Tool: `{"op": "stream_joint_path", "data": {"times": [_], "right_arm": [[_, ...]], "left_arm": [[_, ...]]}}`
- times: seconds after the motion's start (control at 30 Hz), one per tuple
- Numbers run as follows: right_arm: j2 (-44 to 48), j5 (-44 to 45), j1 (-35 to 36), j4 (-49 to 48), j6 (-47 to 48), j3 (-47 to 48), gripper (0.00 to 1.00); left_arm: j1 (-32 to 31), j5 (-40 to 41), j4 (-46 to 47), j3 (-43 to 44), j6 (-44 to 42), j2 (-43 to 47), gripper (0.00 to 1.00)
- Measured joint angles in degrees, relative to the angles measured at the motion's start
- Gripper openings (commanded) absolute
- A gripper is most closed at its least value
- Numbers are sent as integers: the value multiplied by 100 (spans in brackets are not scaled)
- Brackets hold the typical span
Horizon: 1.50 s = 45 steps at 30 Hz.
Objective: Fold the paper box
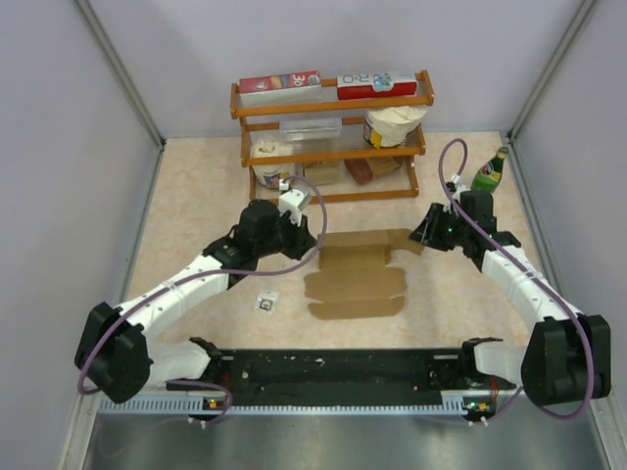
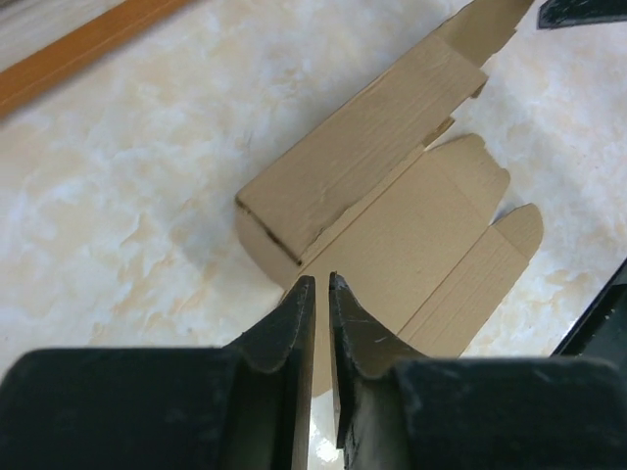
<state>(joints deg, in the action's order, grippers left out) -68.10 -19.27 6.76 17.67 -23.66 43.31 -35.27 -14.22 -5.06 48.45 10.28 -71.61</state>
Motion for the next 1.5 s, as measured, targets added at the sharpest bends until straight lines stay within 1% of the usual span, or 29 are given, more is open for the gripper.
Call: {"op": "stream_joint_path", "data": {"times": [0.1,0.17,0.3,0.33,0.4,0.57,0.8,1.13,1.27,1.4,1.5], "right_arm": [[37,0,-20,7,-4,7,34],[72,-2,-22,83,0,63,34],[146,-2,-24,210,17,229,36],[164,-2,-26,232,31,264,36],[199,-2,-26,247,57,297,36],[260,-2,-26,332,70,297,37],[302,-4,-26,343,76,297,37],[315,57,-42,442,98,297,38],[315,120,-92,518,103,297,38],[315,188,-116,586,103,297,39],[306,254,-138,612,101,299,40]], "left_arm": [[35,232,52,-365,162,315,30],[81,334,52,-448,236,361,37],[155,343,120,-420,273,313,47],[162,284,118,-356,195,243,52],[157,94,101,-140,7,7,55],[122,-184,46,551,-417,-608,56],[101,-114,11,678,-741,-831,53],[144,-55,-105,1978,-774,-2282,52],[234,-122,-236,2380,-734,-2761,49],[387,-192,-562,2776,-675,-3215,43],[455,-280,-713,2828,-619,-3390,42]]}}
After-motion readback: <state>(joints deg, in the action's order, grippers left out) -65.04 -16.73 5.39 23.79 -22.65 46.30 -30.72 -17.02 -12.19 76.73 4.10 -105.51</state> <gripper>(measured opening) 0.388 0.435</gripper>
